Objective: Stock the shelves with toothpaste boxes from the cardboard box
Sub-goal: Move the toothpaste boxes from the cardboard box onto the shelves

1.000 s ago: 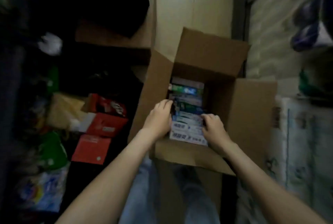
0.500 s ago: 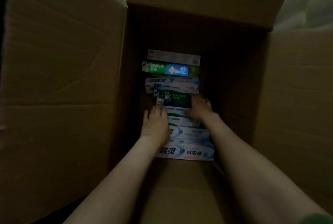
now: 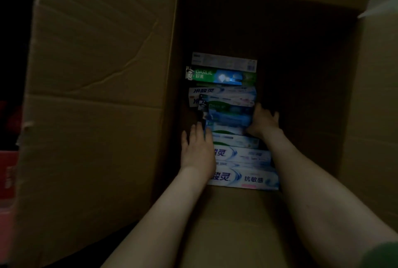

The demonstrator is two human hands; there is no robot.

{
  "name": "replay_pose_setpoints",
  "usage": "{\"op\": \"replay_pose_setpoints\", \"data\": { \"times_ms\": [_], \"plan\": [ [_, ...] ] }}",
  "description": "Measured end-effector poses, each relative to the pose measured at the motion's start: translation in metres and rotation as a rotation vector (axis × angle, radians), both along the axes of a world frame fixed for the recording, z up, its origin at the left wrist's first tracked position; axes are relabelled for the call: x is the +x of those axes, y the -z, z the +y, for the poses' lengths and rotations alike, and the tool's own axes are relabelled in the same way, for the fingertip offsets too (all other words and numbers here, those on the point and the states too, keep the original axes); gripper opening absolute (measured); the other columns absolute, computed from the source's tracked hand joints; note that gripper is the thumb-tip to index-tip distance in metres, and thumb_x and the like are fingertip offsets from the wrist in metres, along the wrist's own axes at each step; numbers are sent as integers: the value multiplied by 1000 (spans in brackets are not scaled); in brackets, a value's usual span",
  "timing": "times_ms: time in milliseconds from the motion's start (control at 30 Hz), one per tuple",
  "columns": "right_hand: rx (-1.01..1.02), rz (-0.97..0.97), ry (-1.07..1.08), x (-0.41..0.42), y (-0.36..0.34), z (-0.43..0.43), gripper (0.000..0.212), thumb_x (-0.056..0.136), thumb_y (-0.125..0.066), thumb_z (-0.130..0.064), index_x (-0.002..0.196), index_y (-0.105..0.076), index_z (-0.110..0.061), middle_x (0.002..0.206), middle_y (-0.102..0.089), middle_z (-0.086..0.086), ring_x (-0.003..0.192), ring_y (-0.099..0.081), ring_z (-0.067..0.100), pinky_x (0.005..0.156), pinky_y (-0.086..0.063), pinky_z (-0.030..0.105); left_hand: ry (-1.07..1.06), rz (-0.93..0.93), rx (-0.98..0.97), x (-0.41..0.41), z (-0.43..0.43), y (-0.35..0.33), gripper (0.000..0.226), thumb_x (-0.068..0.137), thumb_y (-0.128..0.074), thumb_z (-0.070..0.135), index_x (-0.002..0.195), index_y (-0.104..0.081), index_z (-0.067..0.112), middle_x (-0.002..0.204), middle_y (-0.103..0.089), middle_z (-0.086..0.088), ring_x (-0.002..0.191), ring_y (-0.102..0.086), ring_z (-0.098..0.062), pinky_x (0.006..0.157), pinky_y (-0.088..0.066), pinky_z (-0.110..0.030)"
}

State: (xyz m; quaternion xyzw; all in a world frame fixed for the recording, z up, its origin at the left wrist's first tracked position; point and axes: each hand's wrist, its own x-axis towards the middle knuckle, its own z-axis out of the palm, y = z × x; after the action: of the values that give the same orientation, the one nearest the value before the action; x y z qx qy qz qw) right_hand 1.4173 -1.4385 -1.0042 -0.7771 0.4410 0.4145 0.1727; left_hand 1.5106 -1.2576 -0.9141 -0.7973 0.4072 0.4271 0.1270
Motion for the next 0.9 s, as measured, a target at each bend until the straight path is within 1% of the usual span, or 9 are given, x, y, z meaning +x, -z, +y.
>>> {"op": "replay_pose_setpoints", "data": {
  "times_ms": [67, 133, 267, 333, 433, 533, 700, 800, 900],
  "plan": [
    [-53, -17, -182, 10, -24, 14, 61, 85, -61, -33, 137, -37, -11, 134, -47, 14, 122, -43, 30, 102, -34, 41, -19, 16, 7, -3, 1, -11, 79, 93, -50, 25, 151, 1, 8, 158, 3, -16, 146, 2, -31, 117, 1, -47],
    [-44, -122, -159, 15, -58, 35, 50, 86, -60, -32, 129, -48, -10, 124, -53, 13, 113, -50, 30, 88, -43, 35, -93, 70, -2, -6, -1, -38, 70, 94, -48, 25, 150, -9, 8, 158, -3, -16, 146, -4, -31, 118, -4, -44],
    [235, -433, 372, 23, -177, 69, 25, 77, -66, -27, 99, -63, -17, 91, -65, 5, 81, -63, 19, 59, -44, 23, -459, 295, -121, -6, -6, -133, 48, 98, -42, 24, 141, -31, 8, 146, -30, -16, 134, -31, -30, 109, -28, -38],
    [426, -557, 577, 30, -259, 77, 12, 78, -67, -22, 89, -62, -19, 85, -67, 2, 73, -62, 13, 56, -45, 20, -648, 415, -210, 3, -3, -197, 46, 98, -42, 23, 141, -32, 9, 142, -38, -12, 129, -40, -28, 104, -37, -37],
    [663, -717, 770, 43, -386, 81, 26, 83, -69, -20, 108, -64, -14, 102, -70, 5, 91, -67, 16, 75, -54, 26, -790, 520, -414, 19, 11, -304, 44, 101, -40, 28, 144, -31, 25, 139, -47, 2, 119, -52, -15, 85, -44, -23],
    [789, -819, 802, 62, -491, 81, 37, 85, -67, -30, 118, -58, -16, 108, -68, 5, 96, -67, 17, 76, -53, 26, -916, 602, -612, 33, 22, -404, 38, 100, -42, 38, 138, -38, 35, 129, -53, 12, 112, -53, -4, 81, -46, -16],
    [944, -989, 776, 108, -618, 103, 68, 75, -72, -53, 128, -47, -18, 120, -63, 12, 107, -64, 30, 94, -50, 48, -1287, 987, -911, 68, 44, -537, 49, 91, -61, 33, 135, -41, 34, 130, -57, -1, 115, -60, -20, 97, -49, -48],
    [995, -1083, 684, 141, -675, 127, 55, 79, -69, -40, 126, -48, -20, 113, -67, 8, 98, -67, 25, 82, -53, 39, -1279, 936, -1048, 96, 72, -592, 48, 93, -58, 18, 138, -41, 23, 121, -63, -9, 106, -65, -24, 90, -52, -45],
    [899, -1163, 604, 182, -725, 151, 47, 84, -65, -20, 126, -46, -9, 107, -66, 9, 80, -69, 16, 64, -53, 26, -1188, 784, -1099, 129, 114, -632, 44, 96, -53, 12, 138, -43, 17, 104, -66, -4, 86, -66, -11, 73, -56, -28]
  ]
}}
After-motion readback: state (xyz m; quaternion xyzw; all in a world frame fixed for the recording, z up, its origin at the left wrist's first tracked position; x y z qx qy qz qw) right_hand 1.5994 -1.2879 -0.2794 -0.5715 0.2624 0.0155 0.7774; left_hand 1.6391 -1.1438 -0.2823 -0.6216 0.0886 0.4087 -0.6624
